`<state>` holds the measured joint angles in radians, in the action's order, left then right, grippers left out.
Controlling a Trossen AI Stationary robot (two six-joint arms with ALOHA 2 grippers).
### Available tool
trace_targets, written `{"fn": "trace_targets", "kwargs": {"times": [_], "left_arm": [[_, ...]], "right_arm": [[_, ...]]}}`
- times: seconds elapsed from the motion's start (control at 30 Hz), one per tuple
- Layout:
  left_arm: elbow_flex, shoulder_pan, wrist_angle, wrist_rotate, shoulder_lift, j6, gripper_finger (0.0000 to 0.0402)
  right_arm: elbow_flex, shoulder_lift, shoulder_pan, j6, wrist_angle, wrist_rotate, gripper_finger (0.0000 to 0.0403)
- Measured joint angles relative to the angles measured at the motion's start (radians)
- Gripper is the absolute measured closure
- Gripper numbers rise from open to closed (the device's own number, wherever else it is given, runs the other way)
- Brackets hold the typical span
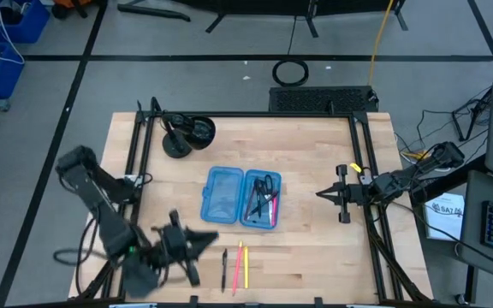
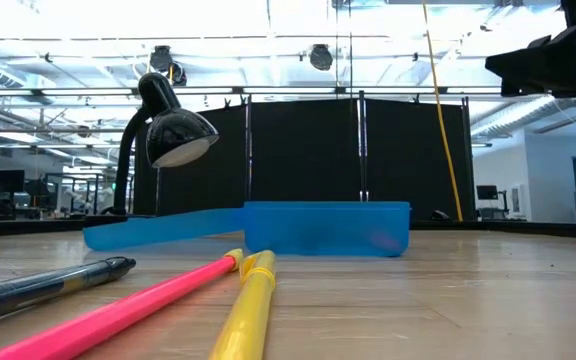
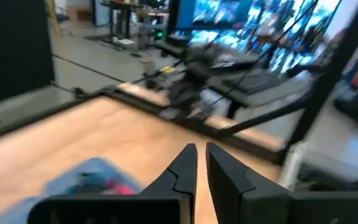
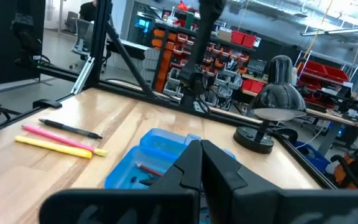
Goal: Pick & place school supplies into a supply box
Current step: Put the black pen into the blue box
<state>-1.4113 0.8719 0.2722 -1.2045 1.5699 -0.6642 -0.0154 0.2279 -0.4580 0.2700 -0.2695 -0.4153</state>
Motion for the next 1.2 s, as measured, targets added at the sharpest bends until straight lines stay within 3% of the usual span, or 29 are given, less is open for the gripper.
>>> {"fn": "trace_targets", "kwargs": {"times": [0.17,0.37,0.53,0.7,0.8,0.97,1.1,1.2], "left_arm": [[-0.346,0.015,0.173,0.002,0.188,-0.052,0.0364],[-0.664,-0.055,0.539,0.114,0.376,-0.282,0.0364],[-0.733,-0.169,0.812,0.366,0.5,-0.48,0.0364],[-0.733,-0.26,1.149,0.733,0.604,-0.928,0.0364],[-0.732,-0.262,1.274,0.899,0.678,-1.044,0.0364],[-0.732,-0.254,1.18,1.018,0.717,-1.077,0.0364],[-0.726,-0.24,1.015,1.028,0.719,-1.027,0.0364],[-0.726,-0.224,0.987,1.044,0.719,-1.039,0.0363]], "right_arm": [[0.0,0.0,0.0,0.014,-0.006,-0.001,0.0403],[0.0,0.0,0.0,0.031,-0.041,-0.001,0.0403],[0.0,0.0,0.0,0.034,-0.097,0.0,0.0403],[0.0,0.0,0.0,0.033,-0.095,0.001,0.0403],[0.0,0.0,0.0,0.033,-0.085,0.001,0.0403],[0.0,0.0,0.0,0.04,-0.07,0.001,0.0403],[0.0,0.0,0.0,0.041,-0.066,0.001,0.0403],[0.0,0.0,0.0,0.041,-0.062,0.002,0.0403]]}}
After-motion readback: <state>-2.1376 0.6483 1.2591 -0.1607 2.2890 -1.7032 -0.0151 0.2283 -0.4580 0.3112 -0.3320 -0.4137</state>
